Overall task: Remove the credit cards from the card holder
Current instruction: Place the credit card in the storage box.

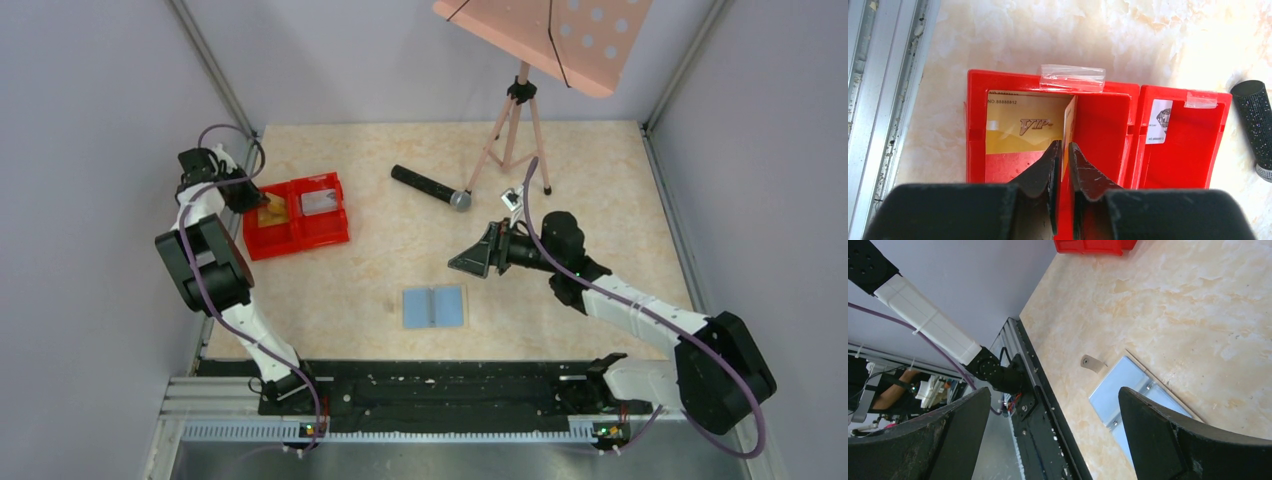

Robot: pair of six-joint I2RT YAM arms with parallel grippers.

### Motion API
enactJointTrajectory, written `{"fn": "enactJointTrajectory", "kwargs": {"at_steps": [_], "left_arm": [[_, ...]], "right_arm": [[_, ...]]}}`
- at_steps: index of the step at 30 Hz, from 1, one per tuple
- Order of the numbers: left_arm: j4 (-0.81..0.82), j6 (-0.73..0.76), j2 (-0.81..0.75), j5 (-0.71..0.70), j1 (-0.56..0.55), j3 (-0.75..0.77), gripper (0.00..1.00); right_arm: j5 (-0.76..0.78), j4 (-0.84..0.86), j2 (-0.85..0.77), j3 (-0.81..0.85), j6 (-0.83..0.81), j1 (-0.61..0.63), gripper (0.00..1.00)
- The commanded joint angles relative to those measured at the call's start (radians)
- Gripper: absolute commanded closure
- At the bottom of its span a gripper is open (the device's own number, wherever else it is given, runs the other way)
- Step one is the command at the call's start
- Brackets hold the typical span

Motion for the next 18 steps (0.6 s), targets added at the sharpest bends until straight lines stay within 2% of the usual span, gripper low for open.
{"fn": "enactJointTrajectory", "kwargs": {"at_steps": [1,18], "left_arm": [[0.008,0.005,0.028,-0.002,-0.002,0.057,0.84],[-0.036,0.002,0.056,-0.056,-0.012,0.136,0.77]], "right_arm": [[-0.003,0.028,0.013,0.049,-0.016,-0.007,0.01],[0.0,0.022,-0.003,0.042,-0.018,-0.008,0.01]]}}
